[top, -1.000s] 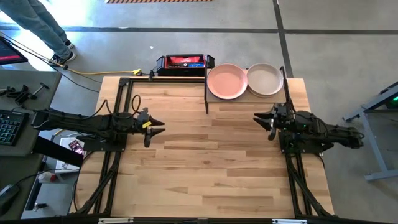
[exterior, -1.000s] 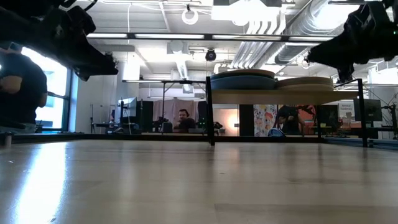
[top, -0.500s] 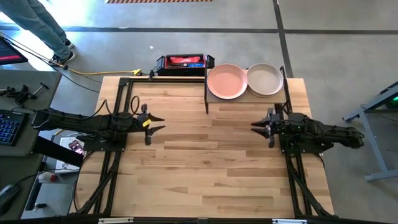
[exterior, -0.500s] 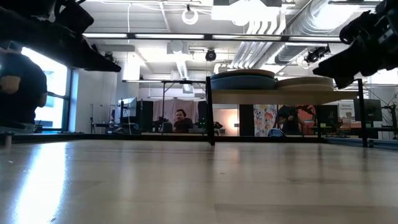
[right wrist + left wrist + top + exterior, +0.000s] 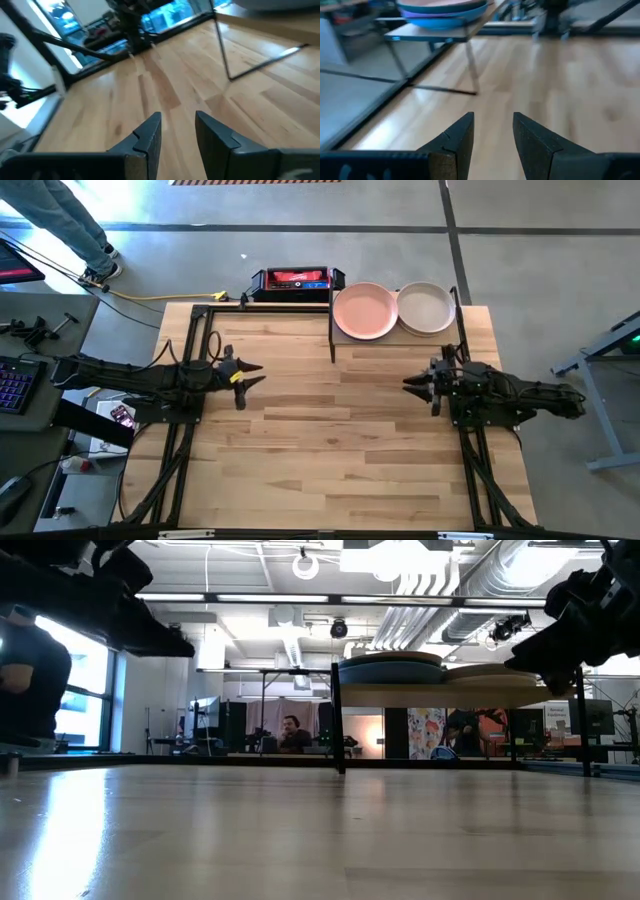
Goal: Place and stack plates onto a shelf
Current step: Return to Home Position
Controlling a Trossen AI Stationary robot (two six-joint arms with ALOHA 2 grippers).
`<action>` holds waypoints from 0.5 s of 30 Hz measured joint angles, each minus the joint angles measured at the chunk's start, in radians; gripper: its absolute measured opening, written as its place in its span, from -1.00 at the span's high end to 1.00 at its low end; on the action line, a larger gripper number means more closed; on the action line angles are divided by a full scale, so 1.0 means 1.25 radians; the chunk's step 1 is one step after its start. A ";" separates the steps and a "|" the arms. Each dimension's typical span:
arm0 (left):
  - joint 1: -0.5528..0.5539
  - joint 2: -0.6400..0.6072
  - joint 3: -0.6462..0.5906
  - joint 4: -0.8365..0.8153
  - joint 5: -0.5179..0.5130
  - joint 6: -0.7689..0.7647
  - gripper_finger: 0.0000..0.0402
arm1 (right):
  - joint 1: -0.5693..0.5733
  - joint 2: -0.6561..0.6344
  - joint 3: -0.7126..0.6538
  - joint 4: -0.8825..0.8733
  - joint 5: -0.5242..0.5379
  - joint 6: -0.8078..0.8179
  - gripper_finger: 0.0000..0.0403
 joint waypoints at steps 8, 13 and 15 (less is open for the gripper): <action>-0.008 0.000 0.000 -0.009 0.028 0.038 0.37 | 0.000 0.000 0.000 -0.024 0.040 -0.002 0.49; -0.009 0.000 -0.023 0.029 0.124 0.042 0.37 | 0.000 0.000 0.000 -0.025 0.040 -0.002 0.49; -0.009 0.000 -0.068 0.098 0.126 0.023 0.37 | 0.000 0.000 0.000 -0.025 0.040 -0.002 0.49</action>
